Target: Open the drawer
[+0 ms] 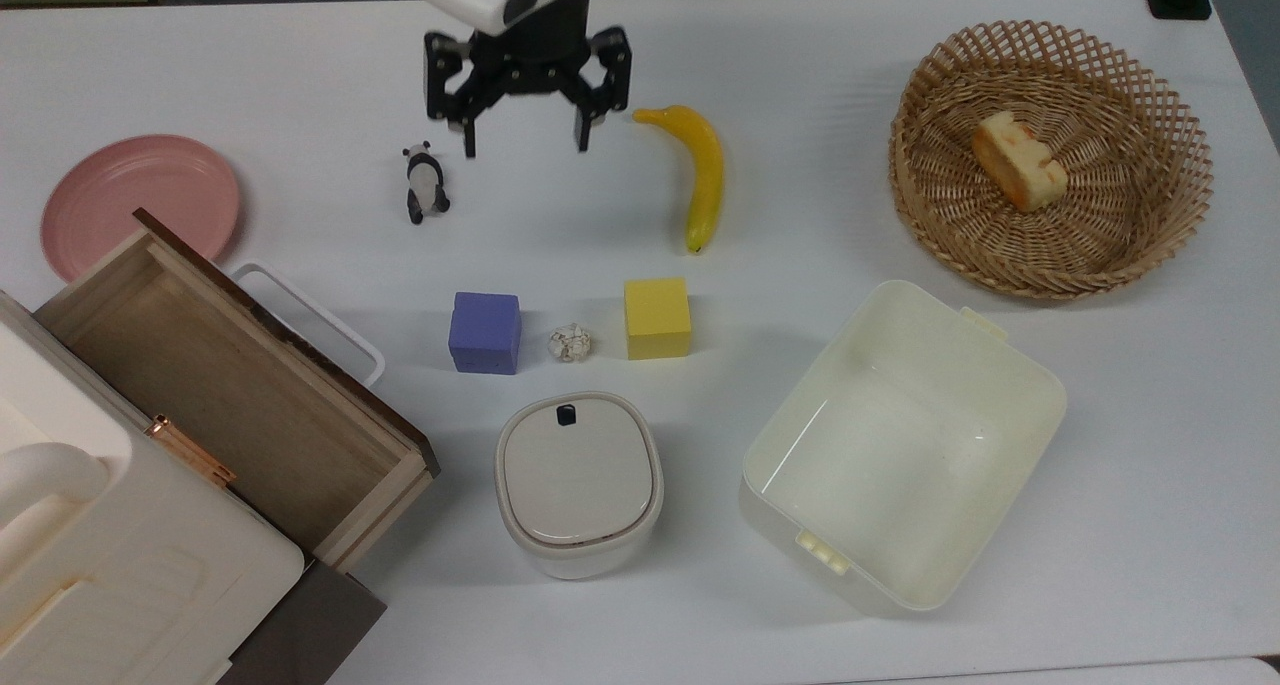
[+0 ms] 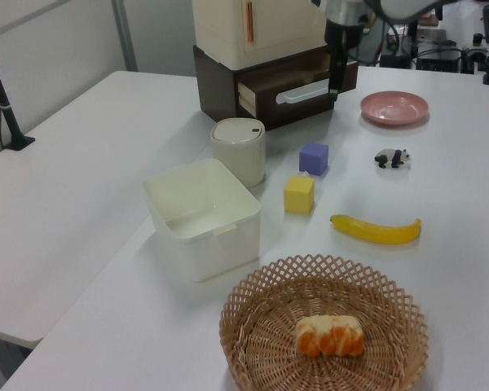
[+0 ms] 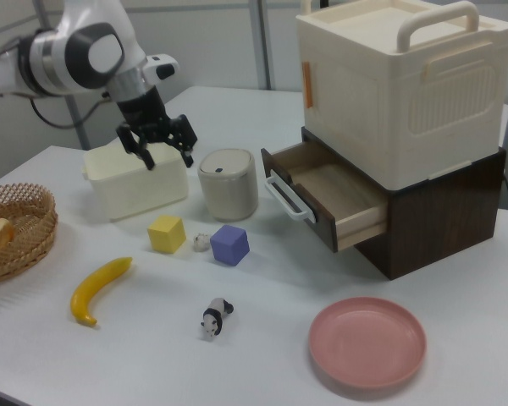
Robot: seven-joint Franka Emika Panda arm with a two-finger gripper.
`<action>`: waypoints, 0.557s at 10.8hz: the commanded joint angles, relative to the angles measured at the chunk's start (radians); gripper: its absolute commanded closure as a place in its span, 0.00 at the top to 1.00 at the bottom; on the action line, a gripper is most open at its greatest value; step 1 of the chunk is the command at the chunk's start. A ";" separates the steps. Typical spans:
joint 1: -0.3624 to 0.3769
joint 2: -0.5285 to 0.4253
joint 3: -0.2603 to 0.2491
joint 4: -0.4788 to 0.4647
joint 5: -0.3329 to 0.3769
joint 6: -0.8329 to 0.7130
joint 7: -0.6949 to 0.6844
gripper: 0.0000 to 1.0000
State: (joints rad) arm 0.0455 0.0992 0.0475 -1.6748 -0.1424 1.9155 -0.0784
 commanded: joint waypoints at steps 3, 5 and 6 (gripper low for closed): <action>0.010 -0.082 -0.017 0.007 0.130 -0.240 0.120 1.00; 0.011 -0.088 -0.017 0.003 0.132 -0.302 0.120 1.00; 0.011 -0.093 -0.017 -0.002 0.129 -0.300 0.120 1.00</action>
State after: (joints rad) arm 0.0448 0.0300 0.0434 -1.6563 -0.0301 1.6423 0.0251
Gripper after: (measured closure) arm 0.000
